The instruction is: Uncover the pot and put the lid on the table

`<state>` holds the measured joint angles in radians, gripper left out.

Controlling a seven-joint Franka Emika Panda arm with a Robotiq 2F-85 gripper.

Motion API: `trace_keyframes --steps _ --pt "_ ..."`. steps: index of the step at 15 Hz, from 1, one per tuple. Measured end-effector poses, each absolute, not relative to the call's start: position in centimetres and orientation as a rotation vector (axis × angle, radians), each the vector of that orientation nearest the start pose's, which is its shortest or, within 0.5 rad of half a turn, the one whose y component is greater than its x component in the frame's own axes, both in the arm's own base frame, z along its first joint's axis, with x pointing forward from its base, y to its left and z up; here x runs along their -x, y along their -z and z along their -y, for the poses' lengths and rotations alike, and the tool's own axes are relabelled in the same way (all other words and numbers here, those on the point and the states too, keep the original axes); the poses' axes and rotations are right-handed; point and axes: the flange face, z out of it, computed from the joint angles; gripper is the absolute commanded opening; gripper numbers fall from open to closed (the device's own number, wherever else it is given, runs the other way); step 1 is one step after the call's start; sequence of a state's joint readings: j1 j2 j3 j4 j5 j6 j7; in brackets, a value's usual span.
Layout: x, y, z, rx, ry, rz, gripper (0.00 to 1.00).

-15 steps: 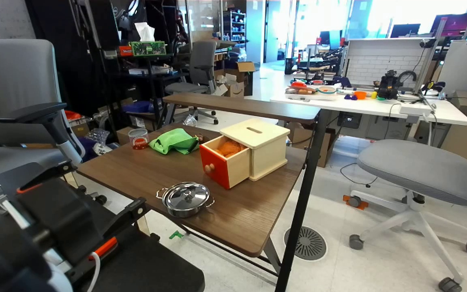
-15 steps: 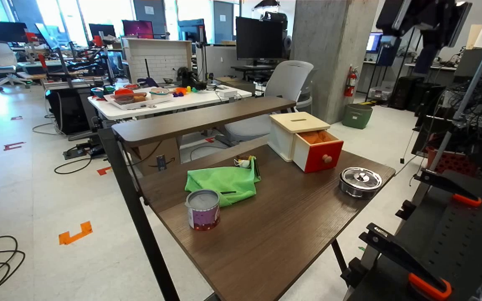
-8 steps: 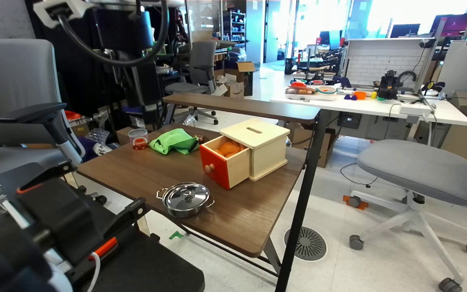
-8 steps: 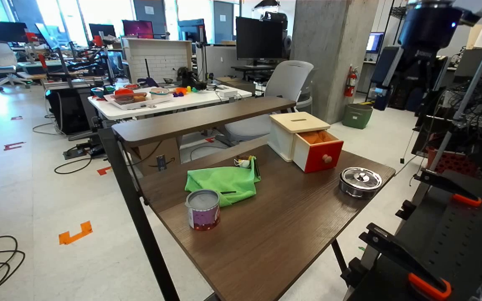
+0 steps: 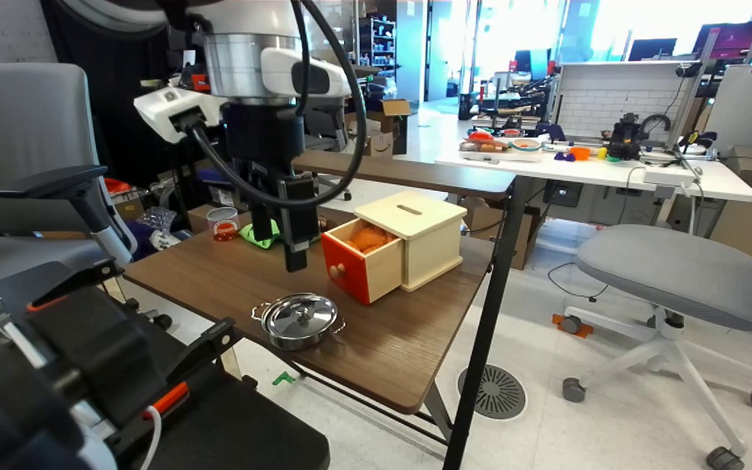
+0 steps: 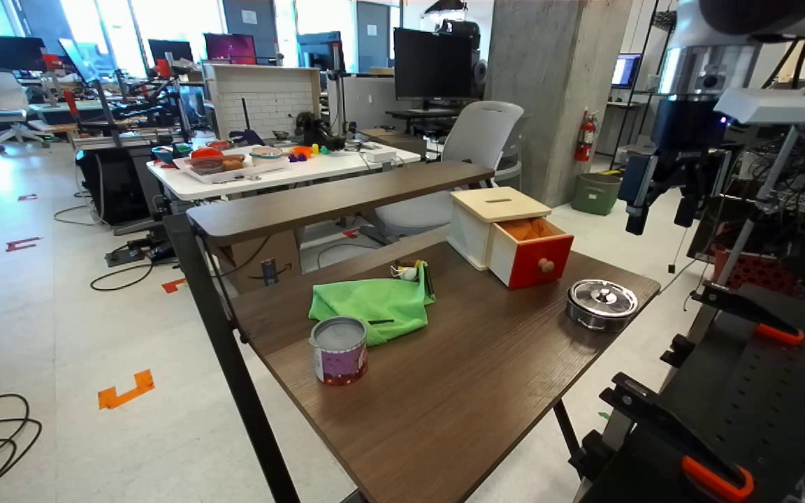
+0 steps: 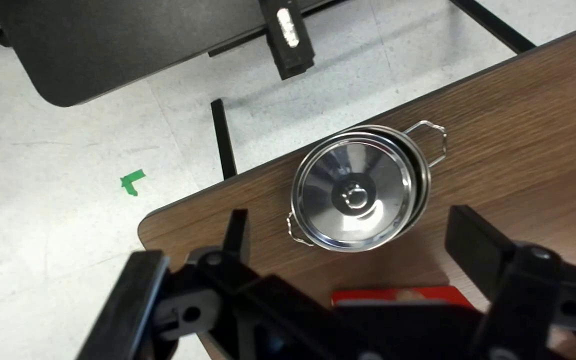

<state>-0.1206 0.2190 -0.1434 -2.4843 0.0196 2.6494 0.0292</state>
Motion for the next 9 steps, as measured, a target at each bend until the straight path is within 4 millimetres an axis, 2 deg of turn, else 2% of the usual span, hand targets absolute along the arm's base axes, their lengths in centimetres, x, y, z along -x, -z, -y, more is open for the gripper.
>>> trace_keyframes --steps 9 --pt "-46.9 -15.2 15.2 3.194 -0.153 -0.471 1.00"
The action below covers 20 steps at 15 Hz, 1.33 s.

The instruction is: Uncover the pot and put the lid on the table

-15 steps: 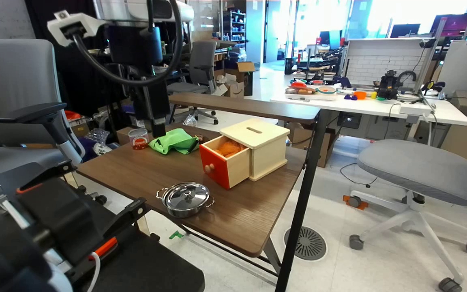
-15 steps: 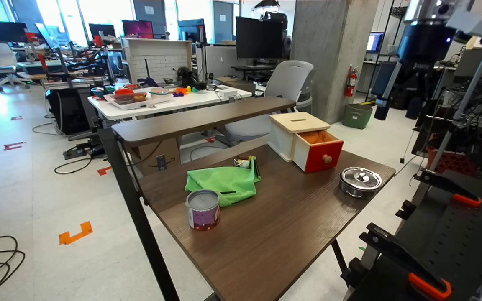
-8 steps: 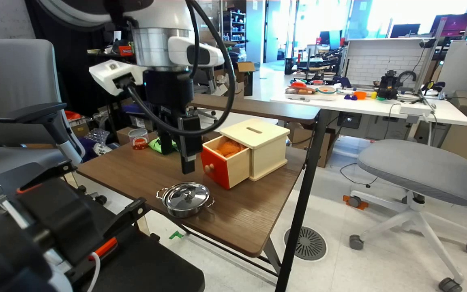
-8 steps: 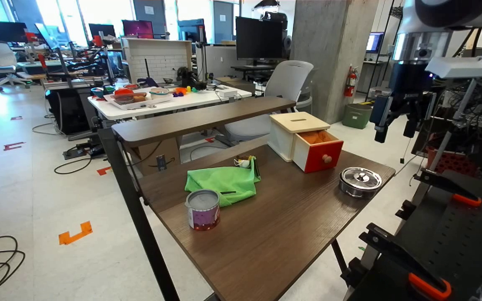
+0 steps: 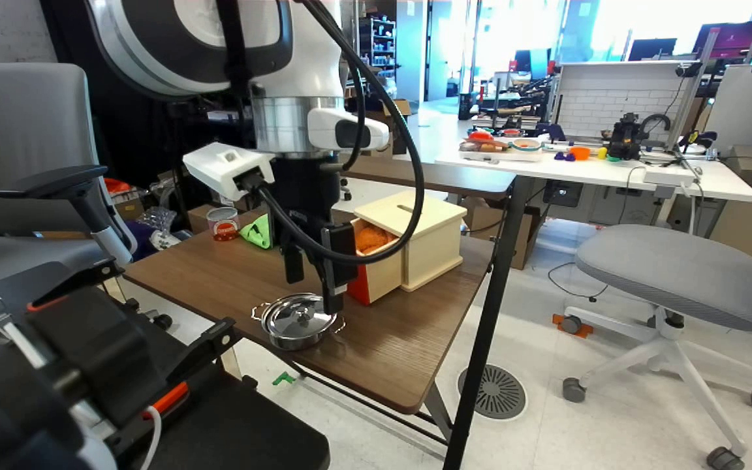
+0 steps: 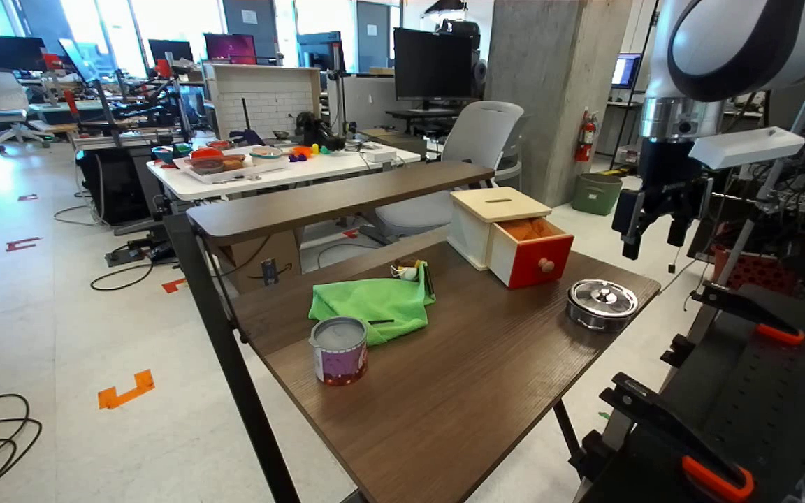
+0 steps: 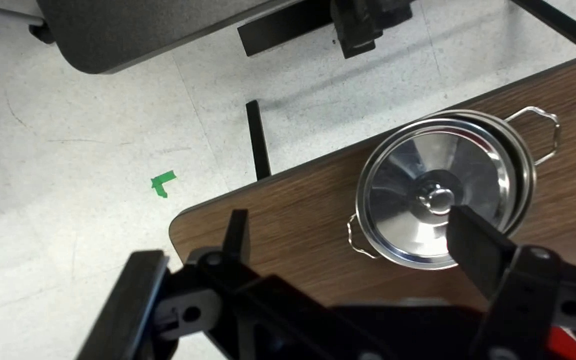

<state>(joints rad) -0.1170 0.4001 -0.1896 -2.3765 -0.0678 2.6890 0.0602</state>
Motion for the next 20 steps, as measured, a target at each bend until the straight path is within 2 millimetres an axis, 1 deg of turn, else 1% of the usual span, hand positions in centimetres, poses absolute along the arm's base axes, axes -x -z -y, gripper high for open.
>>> trace_keyframes --steps 4,12,17,18,19,20 --pt "-47.1 -13.5 15.2 3.204 -0.193 -0.461 1.00" --pt "-47.7 -11.8 12.6 3.227 -0.235 -0.379 1.00" --pt "-48.2 -10.4 11.8 3.235 -0.258 -0.372 1.00" --pt "-48.3 -10.2 11.7 3.237 -0.261 -0.372 0.92" --pt "-48.4 -10.0 11.5 3.238 -0.263 -0.373 0.74" --pt "-48.5 -9.8 11.4 3.240 -0.266 -0.372 0.65"
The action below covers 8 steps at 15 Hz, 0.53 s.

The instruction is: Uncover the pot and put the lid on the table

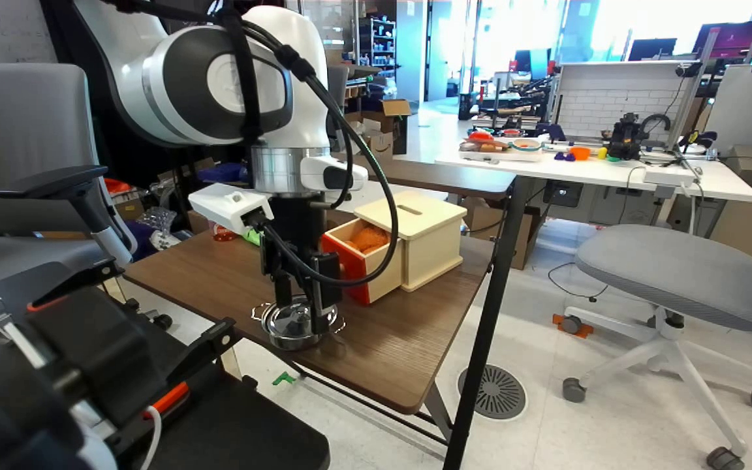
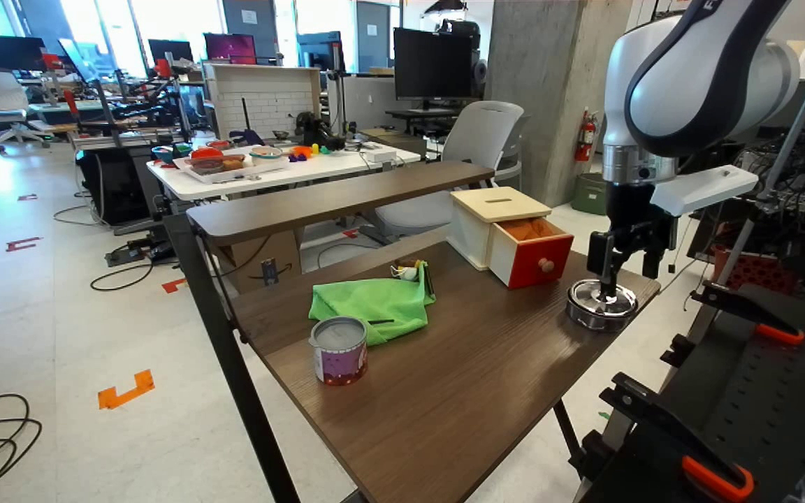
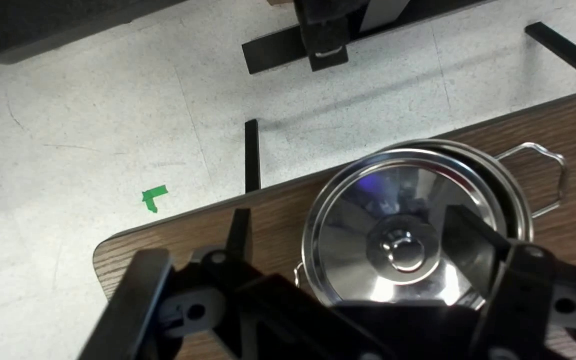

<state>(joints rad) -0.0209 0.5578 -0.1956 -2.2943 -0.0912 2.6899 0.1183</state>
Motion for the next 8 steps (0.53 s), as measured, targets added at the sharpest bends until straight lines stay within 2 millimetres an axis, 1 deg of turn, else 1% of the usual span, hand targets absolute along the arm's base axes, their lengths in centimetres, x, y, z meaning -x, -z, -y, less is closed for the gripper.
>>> trace_keyframes --steps 4,8 --pt "-48.85 -9.26 10.96 3.245 -0.269 -0.371 0.33" --pt "-49.18 -9.25 10.99 3.247 -0.262 -0.370 0.05"
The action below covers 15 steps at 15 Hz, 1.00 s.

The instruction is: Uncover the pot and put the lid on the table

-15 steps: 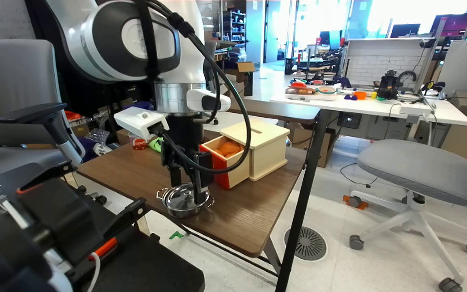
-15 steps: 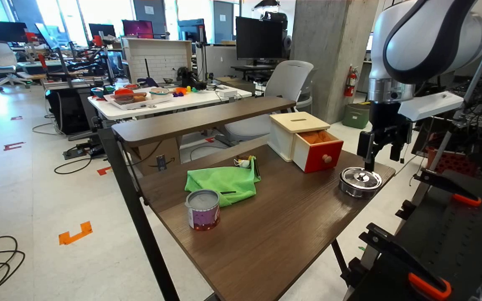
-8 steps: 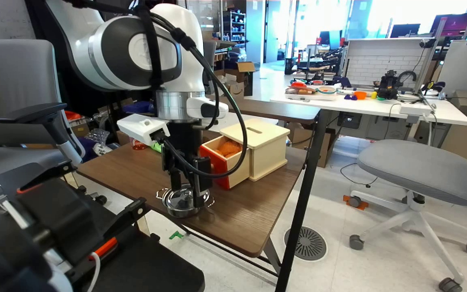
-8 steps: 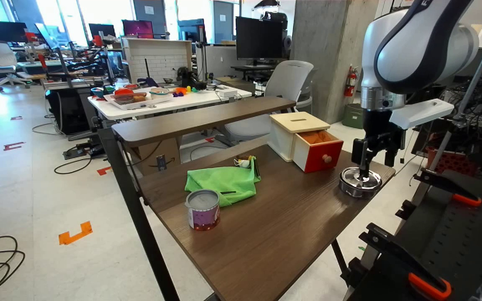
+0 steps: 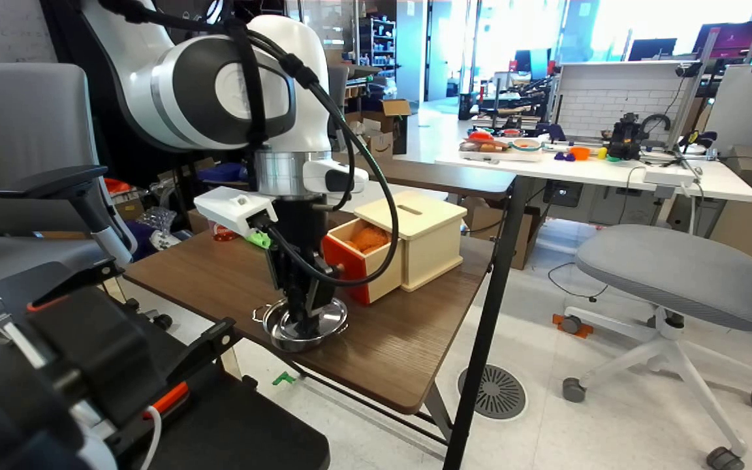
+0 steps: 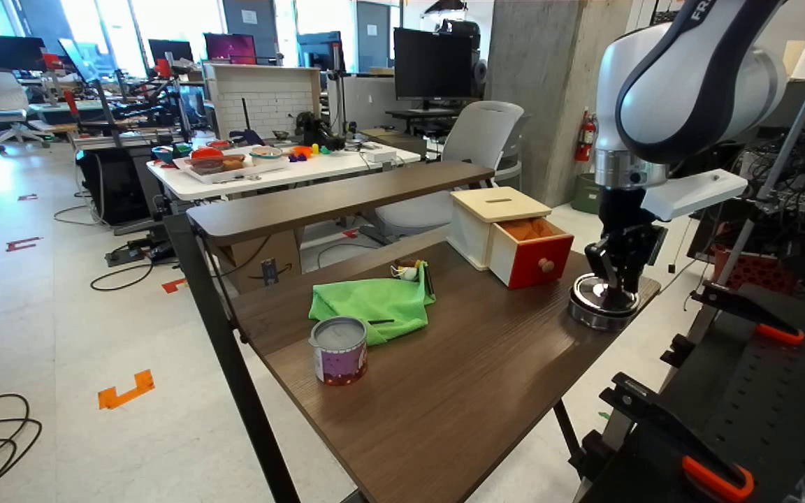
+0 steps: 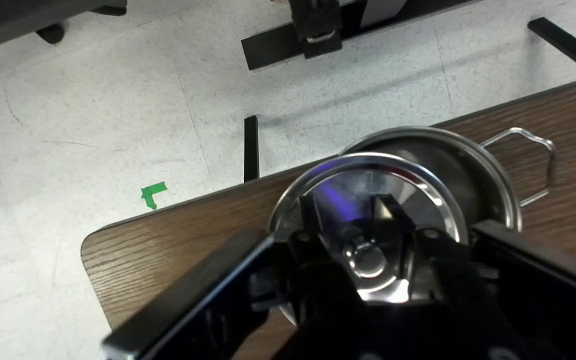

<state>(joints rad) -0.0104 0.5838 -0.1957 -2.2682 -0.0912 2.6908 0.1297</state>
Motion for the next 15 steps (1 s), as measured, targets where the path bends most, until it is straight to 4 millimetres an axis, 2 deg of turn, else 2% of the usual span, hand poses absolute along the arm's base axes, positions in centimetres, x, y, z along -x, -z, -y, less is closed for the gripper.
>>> trace_keyframes --steps 1,2,3,4,12,13,15 --pt "-49.23 -9.27 11.00 3.247 -0.260 -0.370 0.00" --pt "-49.24 -9.27 11.00 3.247 -0.260 -0.370 0.23" --pt "-49.24 -9.27 11.00 3.247 -0.260 -0.370 0.35" --pt "-49.25 -9.26 11.01 3.247 -0.260 -0.370 0.37" --pt "-49.55 -9.43 11.01 3.249 -0.250 -0.369 0.95" --pt "-49.65 -9.49 11.01 3.249 -0.246 -0.369 0.99" --pt "-49.80 -9.57 10.98 3.250 -0.240 -0.367 1.00"
